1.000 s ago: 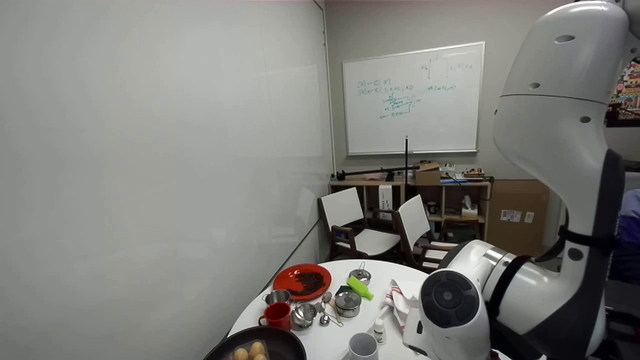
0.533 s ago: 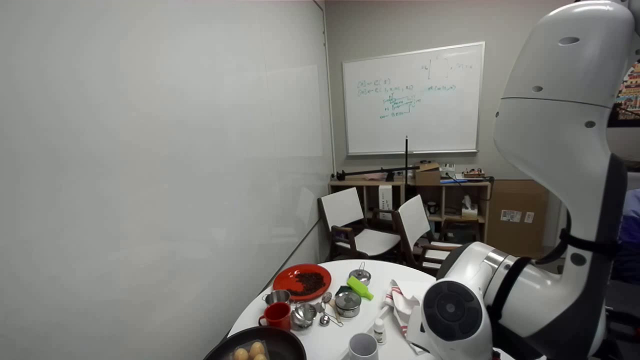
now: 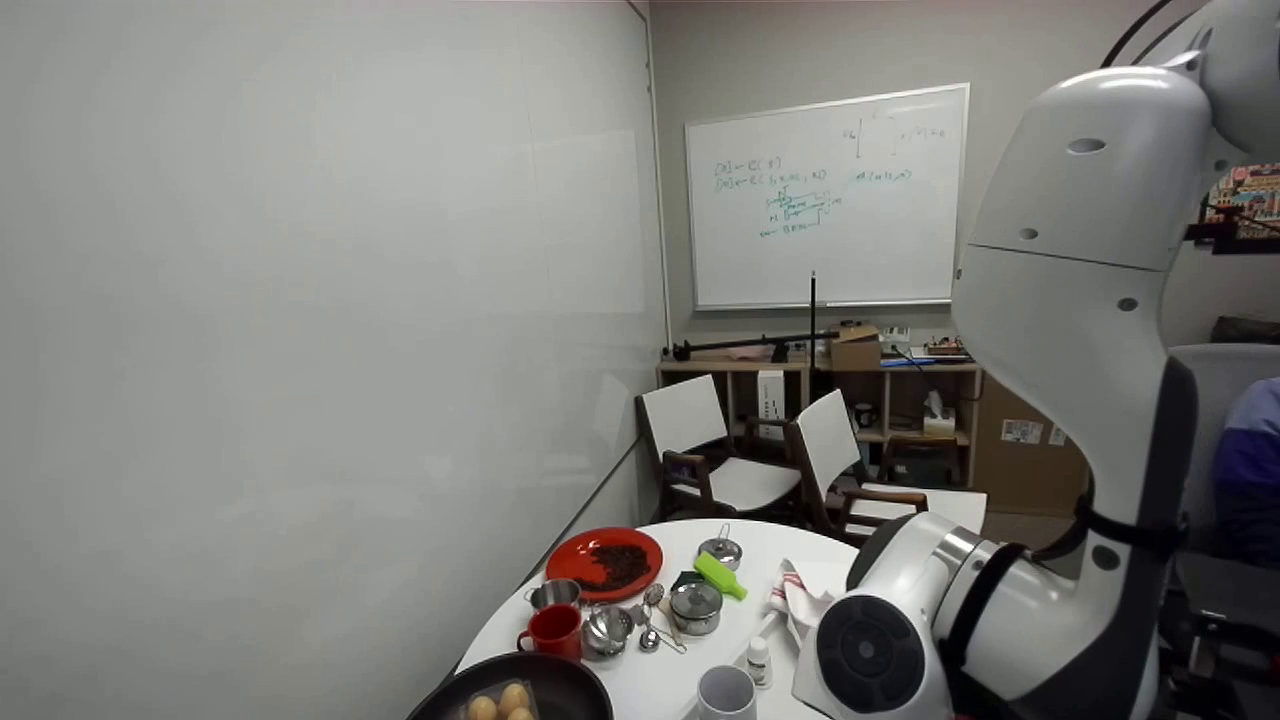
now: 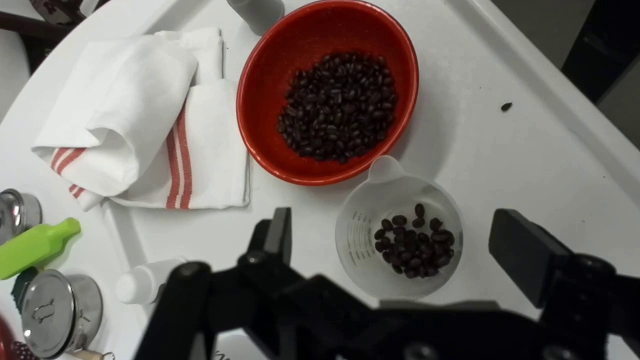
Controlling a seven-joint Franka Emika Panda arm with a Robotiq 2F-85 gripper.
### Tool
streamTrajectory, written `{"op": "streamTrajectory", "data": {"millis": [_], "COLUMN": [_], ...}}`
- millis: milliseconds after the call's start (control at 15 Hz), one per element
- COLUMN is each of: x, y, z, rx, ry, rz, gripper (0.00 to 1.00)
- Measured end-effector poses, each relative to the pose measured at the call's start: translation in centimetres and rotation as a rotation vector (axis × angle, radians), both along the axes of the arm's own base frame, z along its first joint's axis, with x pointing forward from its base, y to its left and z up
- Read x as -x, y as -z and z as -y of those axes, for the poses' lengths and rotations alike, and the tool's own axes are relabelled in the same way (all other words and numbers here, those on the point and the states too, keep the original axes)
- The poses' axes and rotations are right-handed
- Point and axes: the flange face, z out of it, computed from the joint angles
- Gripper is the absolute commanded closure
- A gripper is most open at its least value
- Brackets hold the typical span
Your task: Empty the contents in the clear jar
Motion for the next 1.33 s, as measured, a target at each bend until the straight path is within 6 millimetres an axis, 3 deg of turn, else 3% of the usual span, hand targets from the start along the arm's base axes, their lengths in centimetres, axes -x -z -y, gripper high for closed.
{"op": "streamTrajectory", "data": {"millis": [400,733,800,1000,1333], "x": [-3.8,-4.2,-4.0,-3.9,-4.8], "y": [3.4,6.4,7.0,7.9,7.6], "z": [0.3,-1.6,-2.1,-3.7,-5.1], "rx": [-0.001,0.014,0.020,0.036,0.034], "ry": [-0.020,-0.075,-0.088,-0.126,-0.161], "rz": [-0.030,-0.127,-0.147,-0.177,-0.166], "gripper": [0.00,0.00,0.21,0.42,0.81]}}
